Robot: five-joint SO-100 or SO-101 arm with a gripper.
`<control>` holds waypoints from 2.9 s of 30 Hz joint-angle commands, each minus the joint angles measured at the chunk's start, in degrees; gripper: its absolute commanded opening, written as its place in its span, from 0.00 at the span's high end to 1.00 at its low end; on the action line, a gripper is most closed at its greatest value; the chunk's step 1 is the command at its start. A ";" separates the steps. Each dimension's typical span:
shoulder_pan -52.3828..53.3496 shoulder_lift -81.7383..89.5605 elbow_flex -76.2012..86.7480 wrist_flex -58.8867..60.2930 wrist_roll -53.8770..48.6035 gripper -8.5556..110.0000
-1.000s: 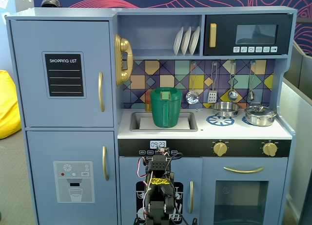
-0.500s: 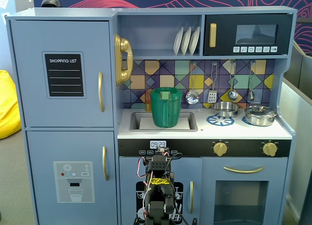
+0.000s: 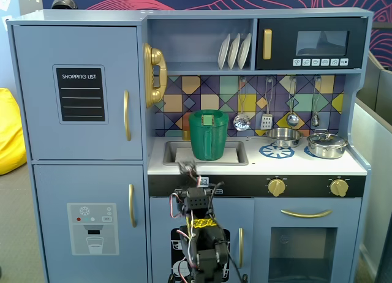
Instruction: Open the left cabinet door
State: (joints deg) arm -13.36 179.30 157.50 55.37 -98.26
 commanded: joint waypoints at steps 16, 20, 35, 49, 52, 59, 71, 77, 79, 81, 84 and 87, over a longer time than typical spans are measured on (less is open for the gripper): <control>-20.65 -26.54 -35.16 -33.05 3.43 0.75; -21.88 -30.94 -38.67 -36.65 3.34 0.74; -25.14 -44.30 -47.37 -45.53 1.49 0.74; -36.21 -53.53 -54.84 -50.10 -9.32 0.77; -40.78 -52.91 -54.76 -48.78 -14.06 0.78; -48.34 -50.54 -53.79 -47.29 -24.52 0.81; -49.92 -39.02 -43.51 -49.39 -30.59 0.83; -44.91 -28.65 -36.74 -47.64 -30.32 0.83; -42.80 -24.79 -34.72 -45.70 -30.06 0.83; -40.69 -21.01 -32.78 -44.38 -29.44 0.84; -36.56 -16.44 -30.67 -42.80 -28.13 0.84; -30.59 -13.27 -30.32 -39.55 -26.10 0.84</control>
State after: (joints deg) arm -50.54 161.81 127.27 13.27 -126.65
